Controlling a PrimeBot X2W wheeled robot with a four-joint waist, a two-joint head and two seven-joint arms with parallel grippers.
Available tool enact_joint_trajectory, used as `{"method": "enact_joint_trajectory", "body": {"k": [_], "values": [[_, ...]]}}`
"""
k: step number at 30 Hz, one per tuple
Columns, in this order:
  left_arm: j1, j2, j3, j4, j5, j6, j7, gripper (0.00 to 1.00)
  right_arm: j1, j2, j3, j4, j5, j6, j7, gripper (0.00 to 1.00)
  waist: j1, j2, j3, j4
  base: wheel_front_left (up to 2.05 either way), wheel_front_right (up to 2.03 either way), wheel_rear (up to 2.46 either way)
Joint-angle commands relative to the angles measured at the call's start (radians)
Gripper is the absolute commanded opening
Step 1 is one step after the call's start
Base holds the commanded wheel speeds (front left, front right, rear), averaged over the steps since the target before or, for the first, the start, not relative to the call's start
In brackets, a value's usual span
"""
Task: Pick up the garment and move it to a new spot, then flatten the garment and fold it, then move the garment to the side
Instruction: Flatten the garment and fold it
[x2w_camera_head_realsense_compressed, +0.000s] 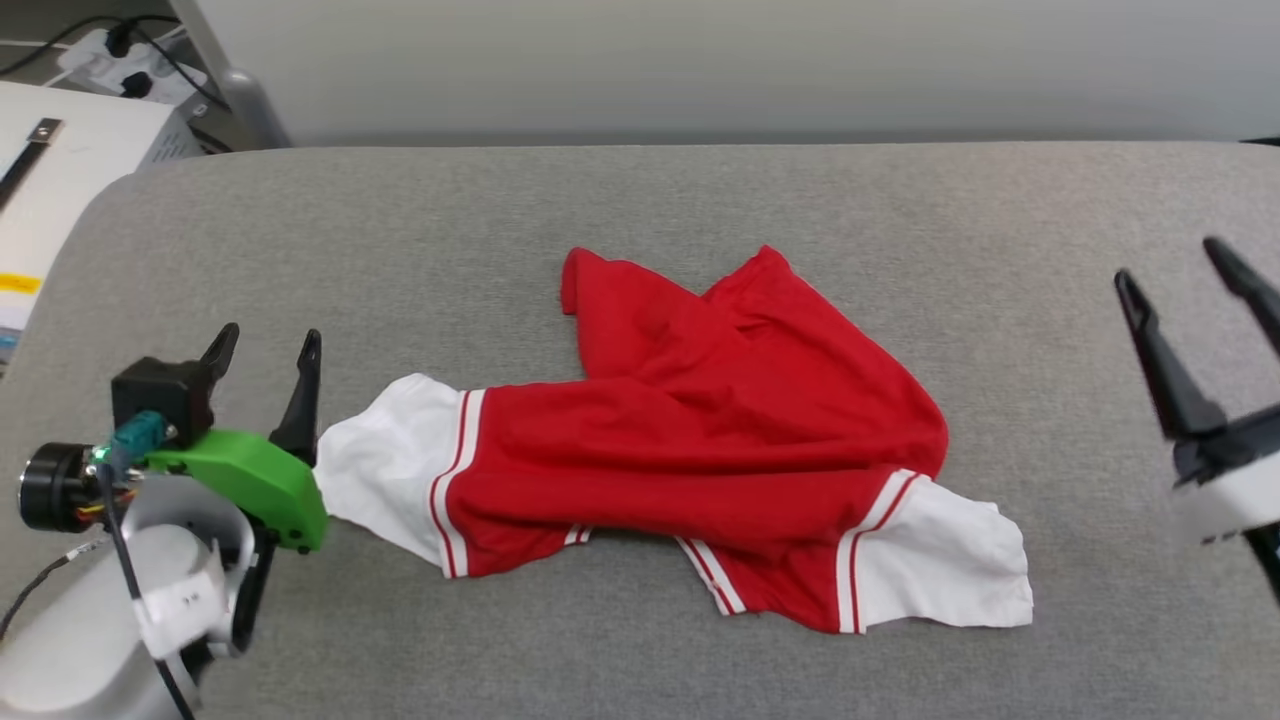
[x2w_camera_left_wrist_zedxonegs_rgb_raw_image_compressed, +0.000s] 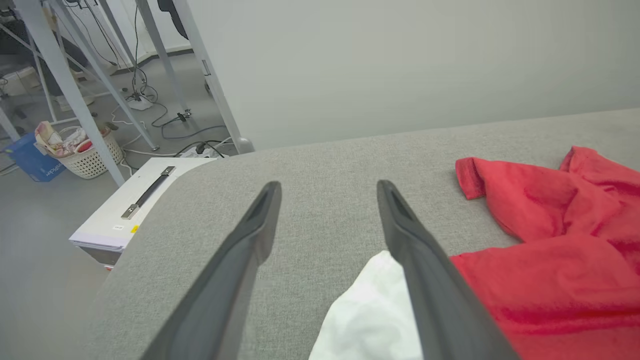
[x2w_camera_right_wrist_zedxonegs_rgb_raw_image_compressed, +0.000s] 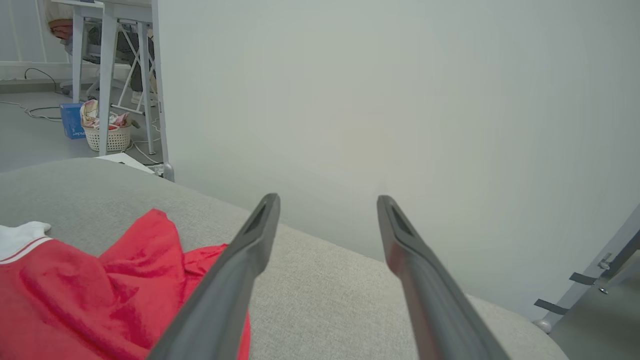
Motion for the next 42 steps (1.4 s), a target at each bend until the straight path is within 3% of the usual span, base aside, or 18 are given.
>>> {"method": "enact_joint_trajectory", "body": {"k": [1,6,13,18,22,34,39,41,42], "values": [[0.038,-0.016,0.020,-0.037,0.036,0.035,-0.009,1.00,-0.042,-0.018,0.003,-0.005,0.017,-0.001,0.024,1.00,0.0000,0.0000,-0.009,0.028,0.00,0.00,0.00],[0.140,-0.070,0.154,-0.213,0.213,0.138,-0.011,1.00,-0.165,-0.100,0.064,0.002,0.097,-0.001,0.170,1.00,0.0000,0.0000,0.014,0.056,0.00,0.00,0.00],[0.274,-0.198,0.291,-0.334,0.391,0.158,-0.011,1.00,-0.326,-0.195,0.256,0.066,0.265,-0.001,0.518,1.00,0.0000,0.0000,0.057,0.085,0.00,0.00,0.00],[0.333,-0.297,0.363,-0.353,0.482,0.116,-0.011,1.00,-0.407,-0.206,0.368,0.147,0.408,-0.001,0.794,1.00,0.0000,0.0000,0.101,0.109,0.00,0.00,0.00],[0.340,-0.364,0.411,-0.332,0.535,0.054,-0.011,1.00,-0.453,-0.195,0.435,0.195,0.446,-0.001,0.901,1.00,0.0000,0.0000,0.144,0.128,0.00,0.00,0.00],[0.316,-0.519,0.545,-0.287,0.664,-0.093,-0.011,1.00,-0.481,-0.100,0.626,0.390,0.460,-0.001,0.908,1.00,0.0000,0.0000,0.223,0.164,0.00,0.00,0.00],[0.332,-0.560,0.594,-0.278,0.700,-0.130,-0.011,1.00,-0.488,-0.098,0.681,0.400,0.492,-0.001,0.837,1.00,0.0000,0.0000,0.213,0.152,0.00,0.00,0.00],[0.340,-0.571,0.616,-0.273,0.712,-0.144,-0.011,1.00,-0.517,-0.109,0.674,0.379,0.498,-0.001,0.772,0.00,0.0000,0.0000,0.205,0.143,0.00,0.00,0.00],[0.342,-0.576,0.624,-0.272,0.717,-0.150,-0.011,1.00,-0.531,-0.115,0.668,0.371,0.500,-0.001,0.744,0.00,0.0000,0.0000,0.200,0.139,0.00,0.00,0.00]]}}
